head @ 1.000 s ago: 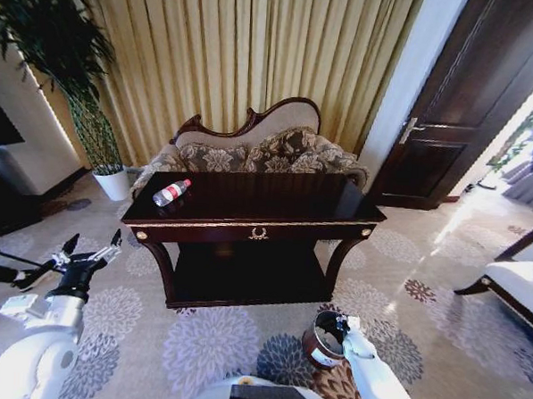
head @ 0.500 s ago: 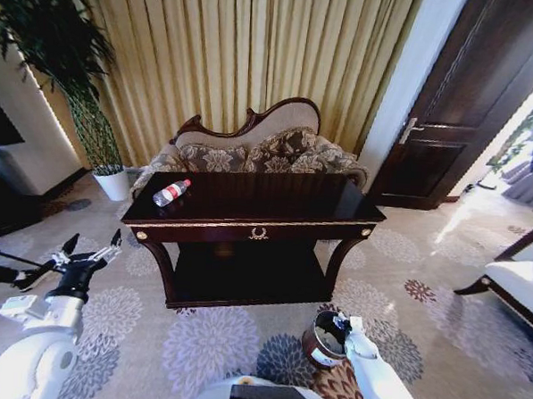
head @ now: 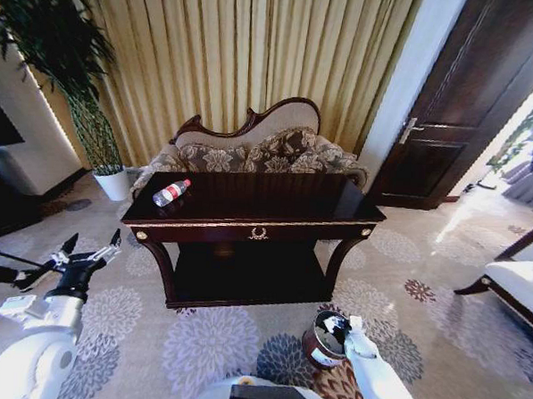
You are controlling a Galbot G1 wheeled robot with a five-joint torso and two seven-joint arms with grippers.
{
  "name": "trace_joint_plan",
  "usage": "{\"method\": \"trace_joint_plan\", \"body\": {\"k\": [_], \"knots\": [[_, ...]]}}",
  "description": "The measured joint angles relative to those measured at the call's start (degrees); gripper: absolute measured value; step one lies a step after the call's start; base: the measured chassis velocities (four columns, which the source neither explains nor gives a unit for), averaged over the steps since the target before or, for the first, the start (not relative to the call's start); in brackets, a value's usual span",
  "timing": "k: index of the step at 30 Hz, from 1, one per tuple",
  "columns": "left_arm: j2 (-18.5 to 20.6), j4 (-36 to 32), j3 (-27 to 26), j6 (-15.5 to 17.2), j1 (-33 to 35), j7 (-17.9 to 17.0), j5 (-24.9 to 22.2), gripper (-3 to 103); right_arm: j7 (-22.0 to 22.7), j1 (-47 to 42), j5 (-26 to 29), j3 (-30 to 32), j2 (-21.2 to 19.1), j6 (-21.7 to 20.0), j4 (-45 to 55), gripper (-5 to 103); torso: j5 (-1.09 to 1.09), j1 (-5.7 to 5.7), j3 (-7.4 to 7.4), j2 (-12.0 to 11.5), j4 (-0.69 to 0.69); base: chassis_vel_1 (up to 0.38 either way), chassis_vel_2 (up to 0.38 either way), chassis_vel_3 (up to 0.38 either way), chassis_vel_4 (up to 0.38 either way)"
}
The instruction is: Move to the front of the table and place the trash on the table into the trash bin.
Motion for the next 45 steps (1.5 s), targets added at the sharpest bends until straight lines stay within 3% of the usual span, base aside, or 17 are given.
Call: {"method": "trace_joint_plan", "body": {"k": [7,9,10,12,19,23,26,29,36,39,45], "knots": [[0.0,0.0,0.0,0.0,0.0,0.0,0.0,100,0.0,0.3,1.1,0.2,0.2,0.5,-0.2,100,-0.01,0.0,0.0,0.0,-0.03,0.0,0.0,0.0,0.0],[0.0,0.0,0.1,0.0,0.0,0.1,0.0,100,0.0,0.6,11.1,-0.1,0.2,-4.7,2.0,100,0.01,0.0,0.0,0.0,0.0,0.0,0.0,0.0,0.0],[0.0,0.0,0.1,0.0,0.0,0.1,0.0,100,0.0,0.6,11.1,-0.1,0.2,-4.7,2.0,100,0.01,0.0,0.0,0.0,0.0,0.0,0.0,0.0,0.0],[0.0,0.0,0.1,-0.1,0.0,0.1,0.0,100,0.0,0.7,19.9,-0.3,0.0,-9.6,4.8,100,-0.01,0.0,0.0,0.0,0.02,0.0,0.0,0.0,0.0],[0.0,0.1,0.2,-0.2,0.0,0.1,0.0,100,0.0,0.8,21.8,-0.1,0.1,-12.3,5.4,100,-0.01,0.0,0.0,0.0,-0.01,0.0,0.0,0.0,0.0],[0.0,0.4,0.2,-0.6,0.1,0.1,0.0,100,0.0,1.2,21.4,-0.1,0.3,-12.0,4.0,100,0.0,0.0,0.0,0.0,0.0,0.0,0.0,0.0,0.0],[0.2,0.8,0.2,-1.0,0.1,0.5,0.0,100,0.0,2.7,16.4,-0.4,0.4,-6.0,0.2,100,0.0,0.0,0.0,0.0,-0.01,0.0,0.0,0.0,0.0],[0.1,1.0,0.5,-1.2,-0.1,0.7,0.1,100,0.0,5.0,14.5,-0.4,0.6,-4.1,-1.9,100,0.0,0.0,0.0,0.0,0.0,0.0,0.0,0.0,0.0],[0.1,1.1,0.4,-1.5,0.1,0.7,0.1,100,0.0,6.2,10.1,-0.3,0.6,-5.1,-3.7,100,0.0,0.0,0.0,0.0,0.0,0.0,0.0,0.0,0.0],[0.2,1.7,0.2,-2.3,0.4,1.0,0.1,100,0.0,6.3,3.0,-0.3,1.4,-4.2,-6.6,100,0.02,0.0,0.0,0.0,0.0,0.0,0.0,0.0,0.0],[0.2,1.7,0.1,-2.6,0.5,1.1,0.1,100,0.0,7.9,2.0,-0.1,1.7,-2.2,-9.2,100,0.0,0.0,0.0,0.0,0.02,0.0,0.0,0.0,0.0]]}}
